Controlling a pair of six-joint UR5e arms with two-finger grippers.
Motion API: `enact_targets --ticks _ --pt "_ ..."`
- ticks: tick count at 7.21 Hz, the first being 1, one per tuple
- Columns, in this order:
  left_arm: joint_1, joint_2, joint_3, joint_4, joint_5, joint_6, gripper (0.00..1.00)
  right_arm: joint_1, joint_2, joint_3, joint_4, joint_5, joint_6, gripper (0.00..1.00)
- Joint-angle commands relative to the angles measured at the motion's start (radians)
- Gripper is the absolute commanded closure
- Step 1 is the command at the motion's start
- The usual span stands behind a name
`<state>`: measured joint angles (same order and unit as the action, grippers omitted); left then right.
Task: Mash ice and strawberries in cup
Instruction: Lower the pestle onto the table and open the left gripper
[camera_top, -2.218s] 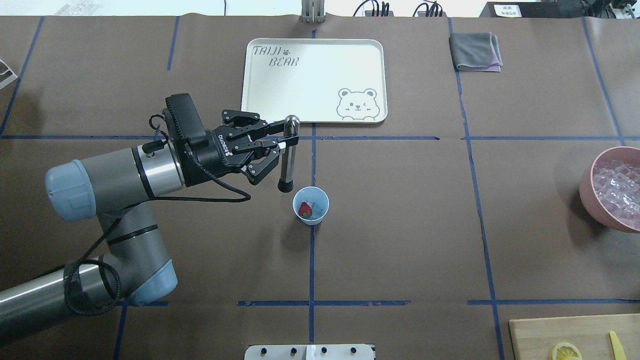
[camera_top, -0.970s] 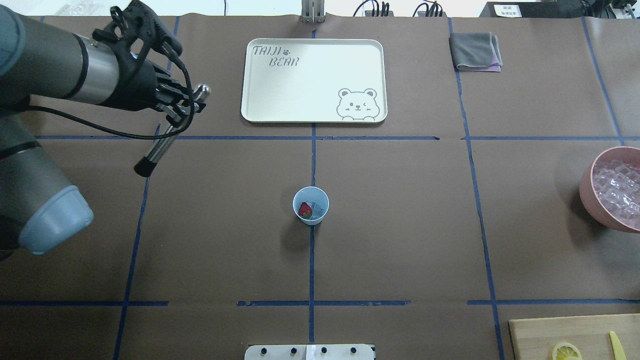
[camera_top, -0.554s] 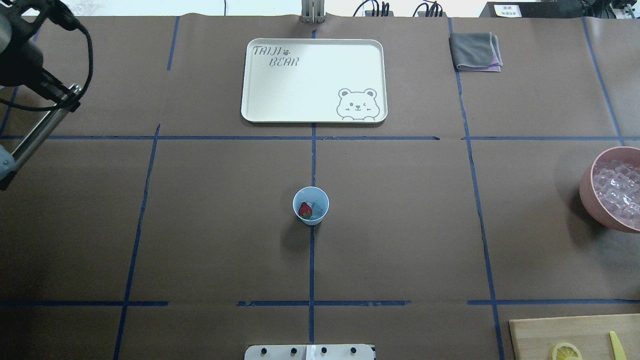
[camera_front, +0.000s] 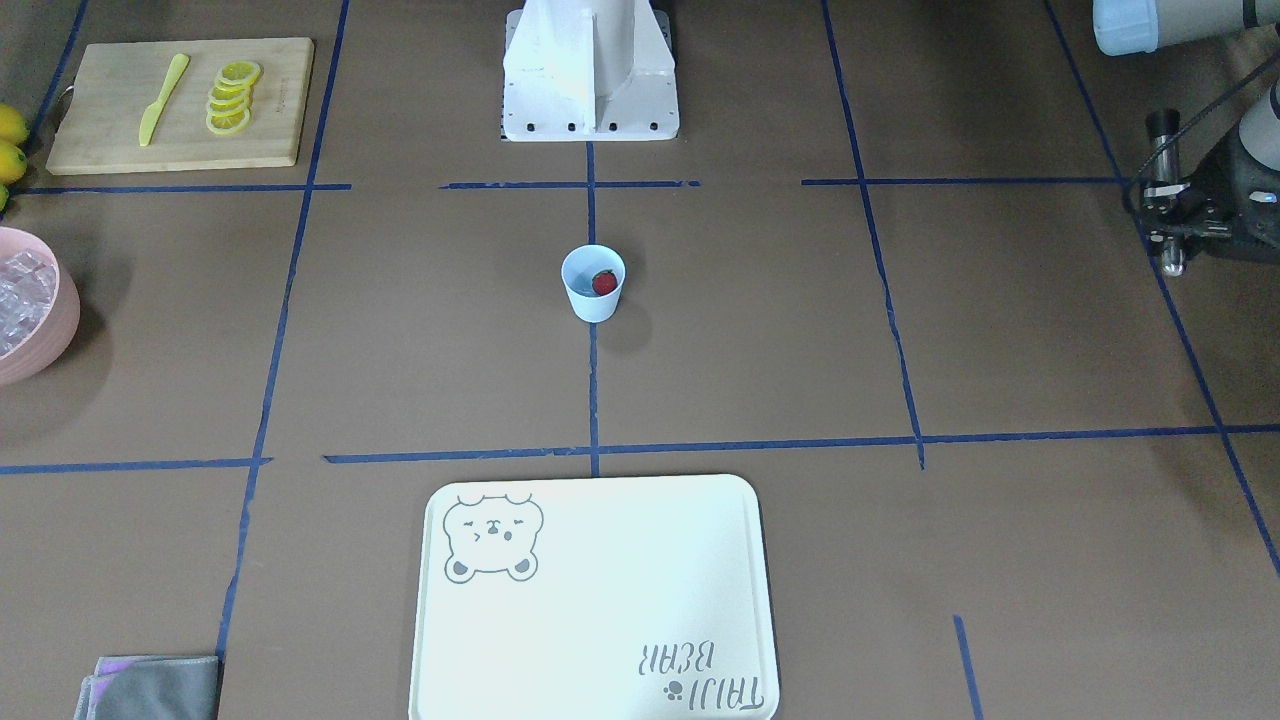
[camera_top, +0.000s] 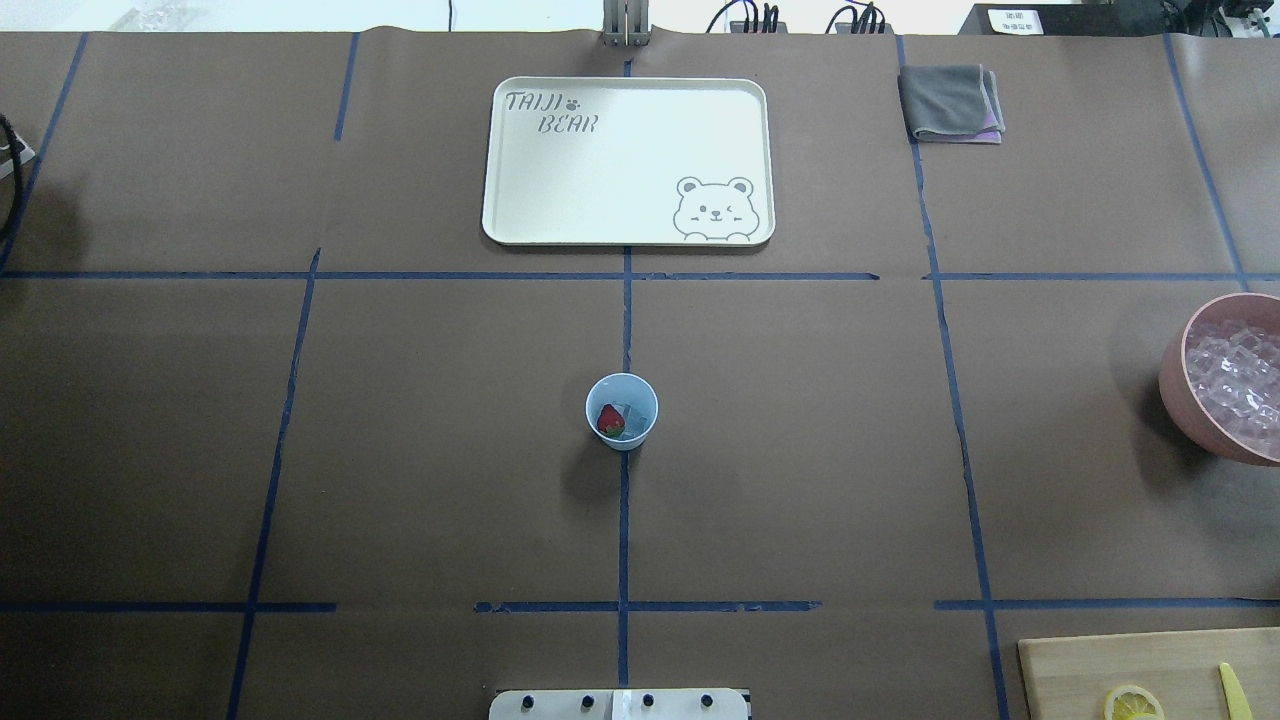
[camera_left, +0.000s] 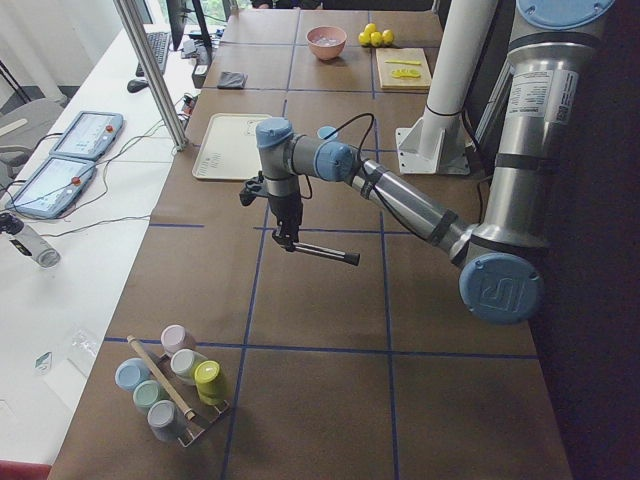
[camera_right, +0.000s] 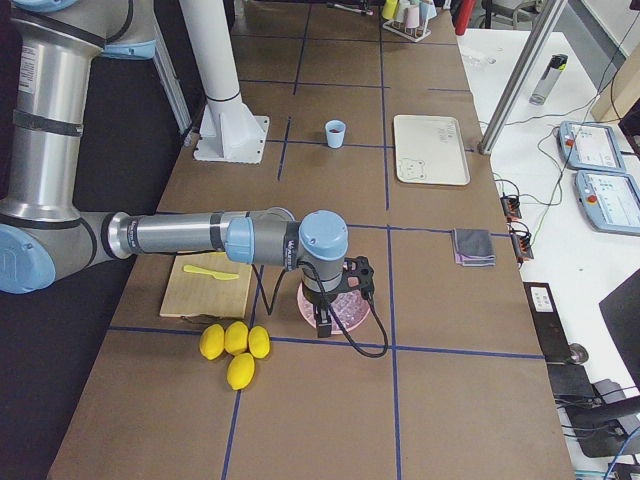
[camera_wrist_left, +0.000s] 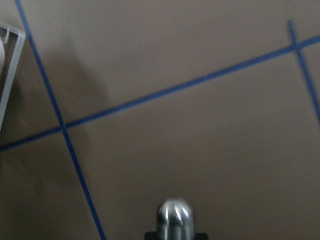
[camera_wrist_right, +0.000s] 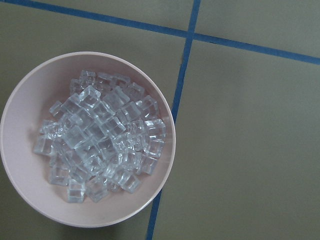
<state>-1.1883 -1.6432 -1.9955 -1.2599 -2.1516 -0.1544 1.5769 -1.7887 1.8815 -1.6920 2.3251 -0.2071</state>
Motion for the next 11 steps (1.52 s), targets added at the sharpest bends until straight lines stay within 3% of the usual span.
enact_targets --ticks 1,3,4,11 --pt "-0.004 0.093 0.058 -0.207 -0.036 -0.154 0.95 0.000 0.000 0.001 0.000 0.000 0.000 0.01" --pt "0.001 0.140 0.223 -0.547 -0.036 -0.357 0.95 0.000 0.000 0.002 0.000 0.002 0.000 0.01" --pt "0.004 0.140 0.301 -0.635 -0.034 -0.367 0.95 0.000 0.000 0.002 0.000 0.000 0.000 0.01" --pt "0.062 0.066 0.537 -0.768 -0.028 -0.352 0.92 0.000 -0.001 0.004 0.000 0.000 0.000 0.01"
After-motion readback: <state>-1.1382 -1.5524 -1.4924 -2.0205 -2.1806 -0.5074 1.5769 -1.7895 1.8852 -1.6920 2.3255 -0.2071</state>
